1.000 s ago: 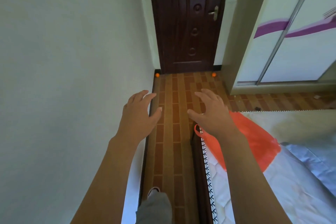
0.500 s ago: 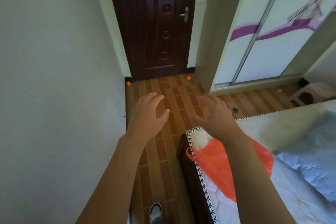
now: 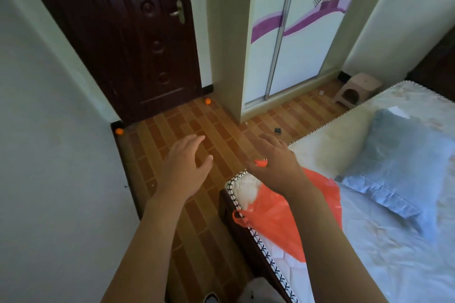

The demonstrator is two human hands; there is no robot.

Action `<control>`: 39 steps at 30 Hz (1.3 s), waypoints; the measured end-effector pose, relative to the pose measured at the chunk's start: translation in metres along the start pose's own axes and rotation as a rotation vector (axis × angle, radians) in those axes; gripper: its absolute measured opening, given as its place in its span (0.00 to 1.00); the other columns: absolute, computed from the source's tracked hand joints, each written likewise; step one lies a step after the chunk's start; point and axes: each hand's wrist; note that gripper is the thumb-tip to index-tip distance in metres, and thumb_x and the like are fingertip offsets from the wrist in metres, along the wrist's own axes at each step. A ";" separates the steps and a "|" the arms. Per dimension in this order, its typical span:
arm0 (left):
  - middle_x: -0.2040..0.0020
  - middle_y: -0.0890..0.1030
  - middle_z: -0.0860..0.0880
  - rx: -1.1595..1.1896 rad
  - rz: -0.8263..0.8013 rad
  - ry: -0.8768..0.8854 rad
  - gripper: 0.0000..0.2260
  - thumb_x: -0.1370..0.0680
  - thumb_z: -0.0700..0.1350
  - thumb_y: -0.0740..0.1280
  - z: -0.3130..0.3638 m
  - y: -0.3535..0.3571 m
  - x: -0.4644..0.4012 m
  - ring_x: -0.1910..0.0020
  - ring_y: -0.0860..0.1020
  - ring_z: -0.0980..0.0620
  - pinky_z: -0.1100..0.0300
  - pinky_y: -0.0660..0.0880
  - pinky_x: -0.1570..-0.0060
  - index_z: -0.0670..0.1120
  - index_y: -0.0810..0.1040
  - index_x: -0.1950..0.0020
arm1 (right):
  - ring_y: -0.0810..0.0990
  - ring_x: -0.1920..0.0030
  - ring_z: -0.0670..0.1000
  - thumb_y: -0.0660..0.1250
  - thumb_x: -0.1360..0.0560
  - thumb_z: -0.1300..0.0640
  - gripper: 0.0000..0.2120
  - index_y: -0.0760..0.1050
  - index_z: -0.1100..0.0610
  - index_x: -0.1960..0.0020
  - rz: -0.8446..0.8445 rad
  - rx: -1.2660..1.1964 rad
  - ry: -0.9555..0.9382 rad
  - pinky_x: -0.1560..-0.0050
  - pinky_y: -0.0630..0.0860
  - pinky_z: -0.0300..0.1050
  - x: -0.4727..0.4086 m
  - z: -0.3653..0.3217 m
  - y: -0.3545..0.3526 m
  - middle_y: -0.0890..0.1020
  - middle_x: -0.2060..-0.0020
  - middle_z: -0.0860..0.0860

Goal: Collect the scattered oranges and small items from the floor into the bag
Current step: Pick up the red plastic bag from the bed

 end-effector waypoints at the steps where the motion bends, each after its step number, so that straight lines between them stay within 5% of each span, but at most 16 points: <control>1: 0.21 0.64 0.56 0.009 -0.008 0.004 0.27 0.18 0.59 0.63 0.001 0.003 -0.008 0.21 0.61 0.54 0.47 0.67 0.25 0.58 0.63 0.20 | 0.66 0.24 0.56 0.58 0.33 0.33 0.37 0.68 0.40 0.25 -0.010 0.004 0.018 0.28 0.67 0.63 -0.005 0.004 0.000 0.69 0.24 0.46; 7: 0.20 0.64 0.56 -0.091 0.053 0.010 0.26 0.18 0.59 0.63 0.015 -0.009 -0.064 0.20 0.59 0.53 0.48 0.65 0.24 0.57 0.63 0.20 | 0.64 0.23 0.57 0.59 0.32 0.33 0.36 0.66 0.39 0.24 -0.042 0.054 -0.008 0.26 0.63 0.67 -0.072 0.023 -0.005 0.66 0.23 0.45; 13: 0.20 0.64 0.54 -0.257 0.128 0.039 0.26 0.17 0.60 0.62 0.047 -0.031 -0.117 0.20 0.60 0.51 0.46 0.63 0.23 0.55 0.65 0.20 | 0.62 0.22 0.58 0.48 0.32 0.28 0.40 0.70 0.44 0.26 0.091 0.012 -0.055 0.24 0.59 0.67 -0.135 0.030 -0.031 0.68 0.23 0.47; 19: 0.21 0.66 0.54 -0.334 0.113 0.062 0.25 0.18 0.61 0.61 0.060 -0.029 -0.163 0.21 0.61 0.51 0.41 0.63 0.24 0.55 0.66 0.21 | 0.61 0.21 0.57 0.56 0.27 0.34 0.33 0.68 0.44 0.25 0.098 -0.003 0.015 0.24 0.59 0.67 -0.160 0.060 -0.021 0.66 0.22 0.47; 29: 0.21 0.65 0.54 -0.303 -0.024 0.280 0.25 0.17 0.60 0.61 0.102 0.015 -0.270 0.21 0.60 0.51 0.46 0.63 0.23 0.56 0.66 0.21 | 0.65 0.23 0.55 0.65 0.26 0.39 0.29 0.70 0.44 0.26 0.179 -0.032 0.226 0.25 0.62 0.63 -0.207 0.114 -0.034 0.68 0.23 0.47; 36: 0.22 0.67 0.54 -0.217 -0.200 0.479 0.24 0.18 0.59 0.62 0.101 0.071 -0.371 0.22 0.63 0.51 0.47 0.65 0.24 0.55 0.69 0.22 | 0.64 0.23 0.56 0.55 0.31 0.33 0.38 0.68 0.45 0.23 0.229 -0.026 0.503 0.25 0.62 0.61 -0.233 0.146 -0.020 0.67 0.22 0.49; 39: 0.23 0.68 0.55 -0.164 -0.282 0.534 0.23 0.18 0.59 0.63 0.096 0.090 -0.408 0.23 0.64 0.51 0.44 0.68 0.26 0.56 0.70 0.23 | 0.64 0.23 0.55 0.61 0.26 0.37 0.33 0.67 0.46 0.23 0.210 -0.020 0.609 0.25 0.63 0.60 -0.245 0.148 -0.002 0.67 0.23 0.49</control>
Point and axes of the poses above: each hand's wrist, its own x-axis away from the middle knuckle, its own y-axis out of the palm, z = x × y
